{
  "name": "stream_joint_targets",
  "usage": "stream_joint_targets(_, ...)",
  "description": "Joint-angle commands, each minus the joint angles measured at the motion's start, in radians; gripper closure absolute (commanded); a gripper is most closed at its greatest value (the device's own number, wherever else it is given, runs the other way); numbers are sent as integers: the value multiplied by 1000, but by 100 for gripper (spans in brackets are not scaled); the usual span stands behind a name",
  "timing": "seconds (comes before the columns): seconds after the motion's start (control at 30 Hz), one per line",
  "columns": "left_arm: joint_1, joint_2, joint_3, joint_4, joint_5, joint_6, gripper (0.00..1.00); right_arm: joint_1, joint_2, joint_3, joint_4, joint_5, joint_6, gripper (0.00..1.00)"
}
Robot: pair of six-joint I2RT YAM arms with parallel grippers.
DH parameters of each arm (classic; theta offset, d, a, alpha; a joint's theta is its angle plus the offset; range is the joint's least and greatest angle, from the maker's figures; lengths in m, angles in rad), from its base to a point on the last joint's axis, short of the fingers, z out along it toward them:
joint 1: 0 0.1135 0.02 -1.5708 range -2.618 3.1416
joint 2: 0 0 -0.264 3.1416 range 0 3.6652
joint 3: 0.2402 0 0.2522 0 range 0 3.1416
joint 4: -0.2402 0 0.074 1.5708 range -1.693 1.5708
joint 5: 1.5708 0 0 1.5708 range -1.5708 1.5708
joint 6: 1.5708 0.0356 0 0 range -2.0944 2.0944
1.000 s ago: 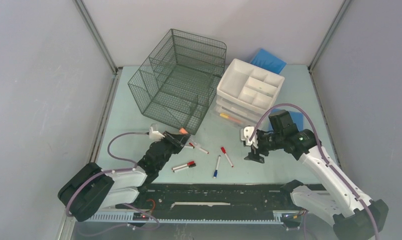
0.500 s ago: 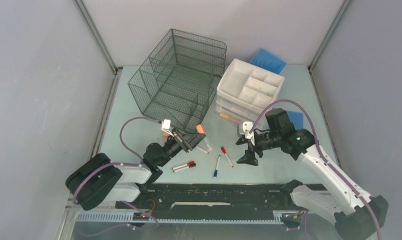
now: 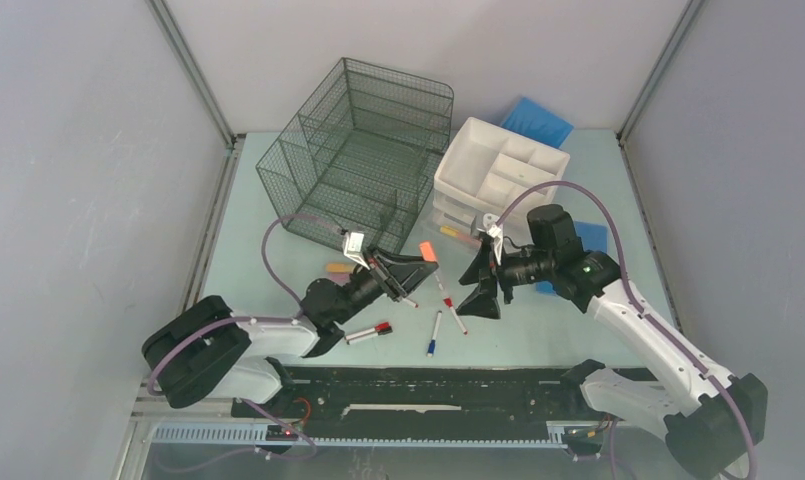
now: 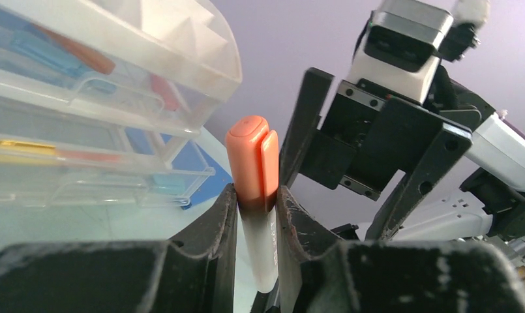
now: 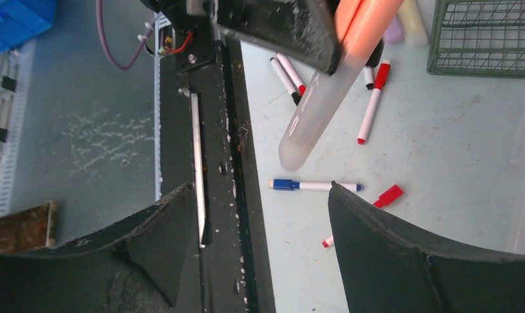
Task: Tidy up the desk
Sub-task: Place the stationery in the drawer.
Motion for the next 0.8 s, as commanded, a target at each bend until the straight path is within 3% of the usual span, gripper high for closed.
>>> stream_joint_targets(0.0,-41,21,62,47,-21,82,100,2,9,7,127,-7,197,19)
stream_joint_targets(0.57,-123,80,147,48,-64,119,100,16,41,-6,186,23,270,29)
stream_joint_targets(0.63,-127,82,150,48,-66,121,100,16,46,-6,188,26,274,39)
stream_joint_targets(0.73,-131,83,152,48,-69,122,100,16,50,-7,191,23,276,69)
stream_joint_targets(0.77,-132,83,152,48,-71,122,100,17,52,-6,193,22,276,74)
